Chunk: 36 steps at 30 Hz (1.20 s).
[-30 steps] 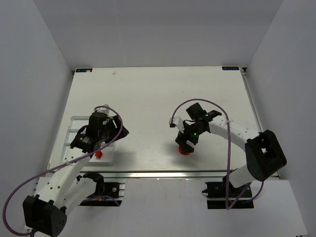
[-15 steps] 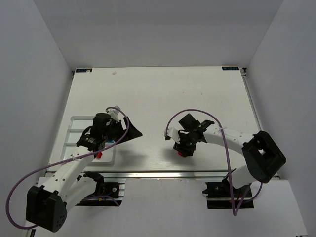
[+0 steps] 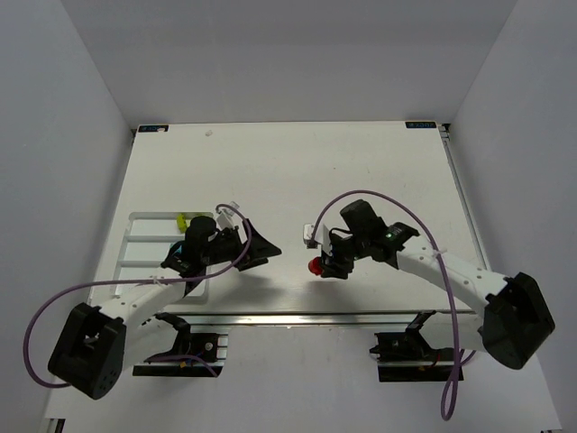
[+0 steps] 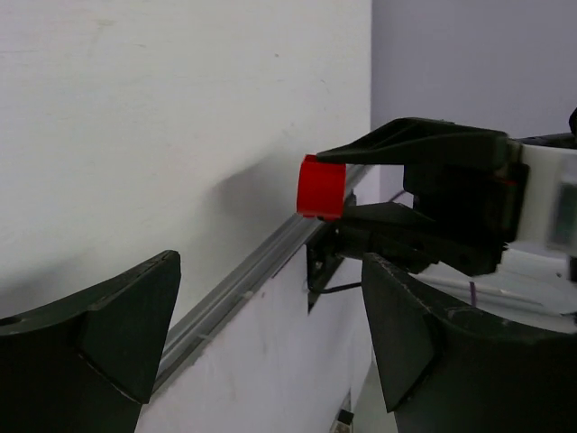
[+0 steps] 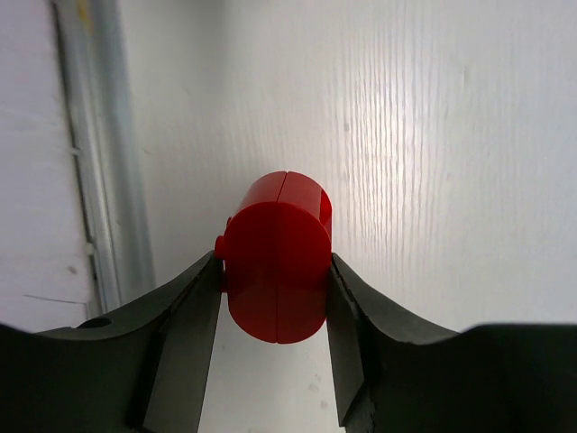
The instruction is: Sort the legos into containers by color
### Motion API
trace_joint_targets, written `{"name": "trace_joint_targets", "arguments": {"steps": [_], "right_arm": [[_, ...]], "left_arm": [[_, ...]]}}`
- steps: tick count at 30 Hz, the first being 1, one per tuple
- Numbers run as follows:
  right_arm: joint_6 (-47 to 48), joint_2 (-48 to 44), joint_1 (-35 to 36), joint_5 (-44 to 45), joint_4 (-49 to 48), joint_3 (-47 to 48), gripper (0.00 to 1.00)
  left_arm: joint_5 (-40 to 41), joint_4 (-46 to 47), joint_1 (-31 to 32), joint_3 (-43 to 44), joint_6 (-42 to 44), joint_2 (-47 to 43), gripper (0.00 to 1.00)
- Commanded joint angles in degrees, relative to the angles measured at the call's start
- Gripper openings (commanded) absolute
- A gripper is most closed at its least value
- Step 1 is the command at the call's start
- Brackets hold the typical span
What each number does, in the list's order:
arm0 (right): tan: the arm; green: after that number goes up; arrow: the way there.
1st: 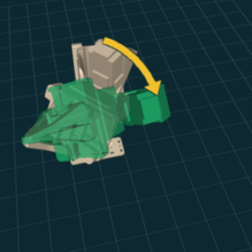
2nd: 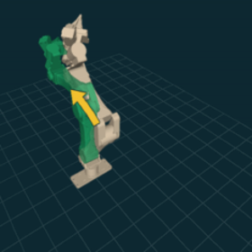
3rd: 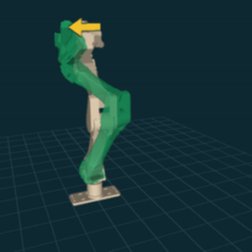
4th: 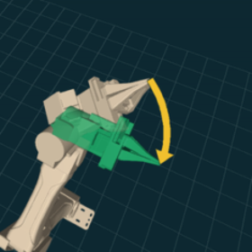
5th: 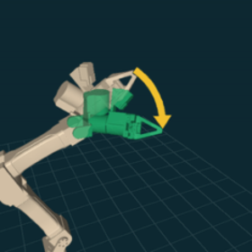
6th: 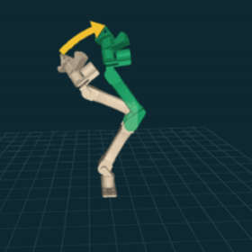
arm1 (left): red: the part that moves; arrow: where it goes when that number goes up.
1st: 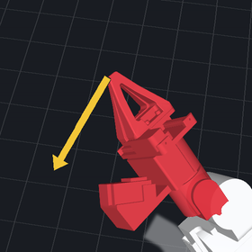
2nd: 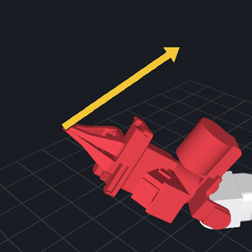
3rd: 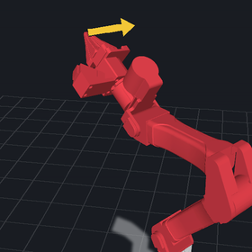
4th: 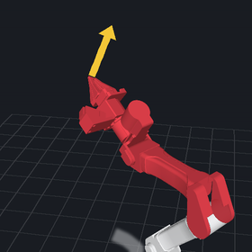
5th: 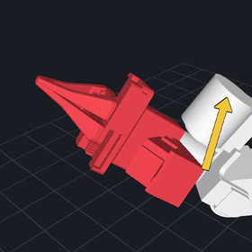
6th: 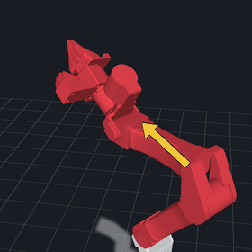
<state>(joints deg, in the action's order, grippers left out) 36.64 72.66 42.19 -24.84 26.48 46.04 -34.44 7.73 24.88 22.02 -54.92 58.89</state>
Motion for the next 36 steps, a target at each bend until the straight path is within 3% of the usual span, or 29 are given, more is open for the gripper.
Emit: {"name": "trace_joint_targets", "arguments": {"steps": [1, 7, 14, 21, 25, 27, 30, 31, 32, 33, 36], "right_arm": [[2.6, -3.9, 0.4, -11.0, -3.7, 1.2, 0.00], [3.3, -3.2, 1.7, -8.5, -7.2, 3.6, 0.00], [0.1, -2.6, 2.8, -3.2, -11.7, 4.7, 0.00], [-0.7, -3.6, 2.8, -1.6, -12.9, 4.0, 0.00], [-0.5, -5.3, 2.8, -1.2, -12.9, 3.4, 0.00], [-0.3, -5.5, 2.8, -1.2, -12.4, 3.4, 0.00], [0.0, -5.8, 2.8, -1.5, -11.5, 3.1, 0.02], [0.0, -5.9, 2.9, -1.7, -11.3, 3.0, 0.23], [0.0, -6.0, 2.8, -1.6, -11.1, 3.0, 0.34], [-0.4, -6.0, 2.7, -1.5, -11.1, 2.9, 0.54], [-1.5, -6.7, 2.5, -1.1, -11.0, 2.9, 0.85]], "left_arm": [[-3.6, 11.8, 3.1, 1.8, -4.4, 4.4, 0.91], [-4.9, 16.9, 7.5, 8.2, -6.0, 12.8, 0.91], [-5.7, 16.0, 11.7, 14.2, -5.3, 19.9, 0.92], [-6.3, 13.5, 14.1, 16.6, -3.4, 24.8, 0.71], [-5.1, 9.7, 14.7, 18.3, -1.3, 25.5, 0.54], [-3.9, 8.5, 14.7, 19.0, -0.3, 25.7, 0.39], [-2.6, 6.6, 15.2, 20.4, 1.0, 25.7, 0.30], [-2.3, 5.5, 15.2, 21.1, 1.5, 25.5, 0.28], [-1.5, 4.9, 15.2, 21.4, 2.0, 25.3, 0.27], [-1.0, 3.5, 15.2, 21.7, 3.1, 25.0, 0.23], [1.8, 0.3, 15.2, 23.1, 7.3, 23.1, 0.17]]}}
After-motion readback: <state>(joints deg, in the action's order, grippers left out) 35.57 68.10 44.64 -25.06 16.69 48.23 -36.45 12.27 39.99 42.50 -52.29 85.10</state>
